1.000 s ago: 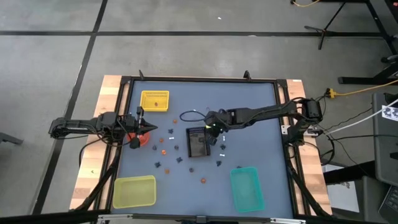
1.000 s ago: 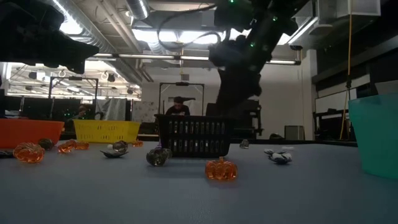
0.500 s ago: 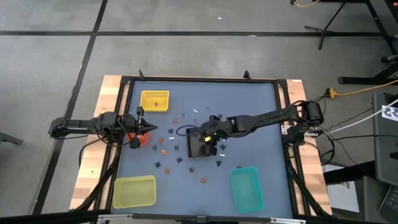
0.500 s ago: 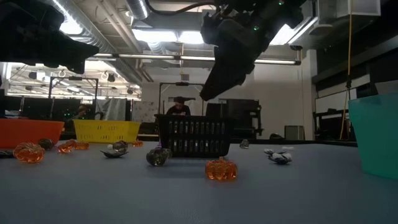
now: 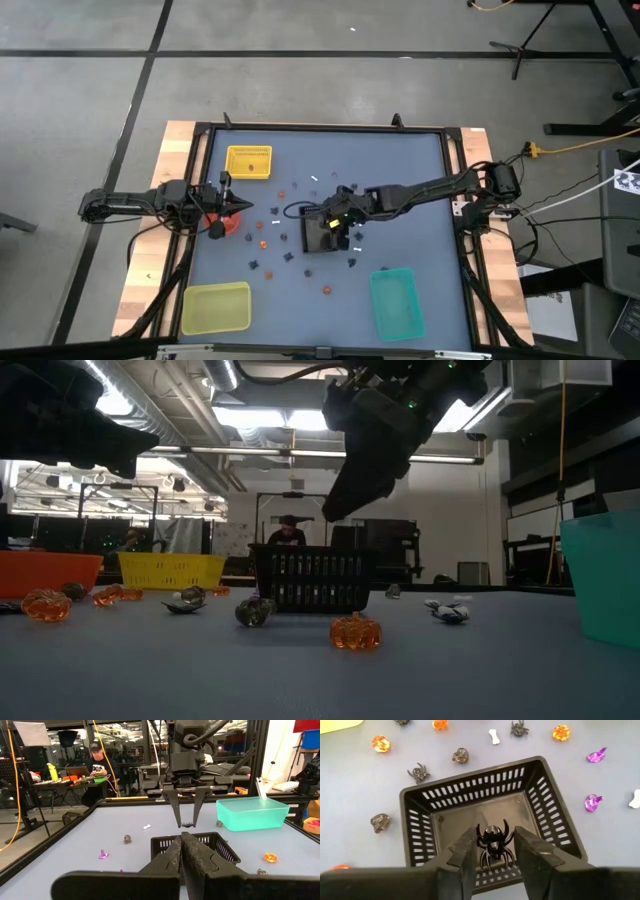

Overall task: Sort Halloween decoration
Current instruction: Put the black spider toy into the black bin, then put the orange pumpkin toy into the orange bin

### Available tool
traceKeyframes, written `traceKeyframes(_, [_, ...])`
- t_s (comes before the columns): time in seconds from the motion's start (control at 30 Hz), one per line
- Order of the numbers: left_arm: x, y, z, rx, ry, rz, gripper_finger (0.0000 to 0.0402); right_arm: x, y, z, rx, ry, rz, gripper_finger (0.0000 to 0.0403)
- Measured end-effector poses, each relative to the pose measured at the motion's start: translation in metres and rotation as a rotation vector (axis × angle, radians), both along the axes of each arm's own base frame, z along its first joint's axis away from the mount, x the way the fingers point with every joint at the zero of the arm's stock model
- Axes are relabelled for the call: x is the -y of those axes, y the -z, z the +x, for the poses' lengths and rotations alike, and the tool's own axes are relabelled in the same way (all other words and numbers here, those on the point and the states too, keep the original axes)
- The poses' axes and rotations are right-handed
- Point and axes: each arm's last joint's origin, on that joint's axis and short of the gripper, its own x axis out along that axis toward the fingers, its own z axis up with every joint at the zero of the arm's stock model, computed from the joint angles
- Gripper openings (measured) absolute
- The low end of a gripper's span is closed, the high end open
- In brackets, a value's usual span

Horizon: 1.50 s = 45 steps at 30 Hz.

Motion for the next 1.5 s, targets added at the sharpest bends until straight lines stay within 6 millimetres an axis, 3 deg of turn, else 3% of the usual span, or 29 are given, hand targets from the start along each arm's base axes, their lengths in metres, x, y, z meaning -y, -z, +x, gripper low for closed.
traceKeyframes(0.37, [0.0, 0.0, 0.0, 0.0, 0.0, 0.0, 0.0, 0.0, 0.0, 0.0, 0.0, 0.0, 0.0, 0.0207])
traceKeyframes(0.9, [-0.001, -0.001, 0.0, 0.006, -0.042, -0.001, 0.0003, 0.0, 0.0, 0.0, 0.001, 0.0, 0.0, 0.0214])
traceKeyframes(1.33, [-0.004, -0.008, -0.001, 0.084, -0.131, -0.015, 0.0116, 0.0, -0.001, -0.001, -0.01, 0.0, 0.0, 0.0214])
traceKeyframes(1.5, [-0.004, -0.014, -0.002, 0.147, -0.132, -0.019, 0.0131, 0.0, -0.008, -0.005, 0.0, 0.0, -0.001, 0.0214])
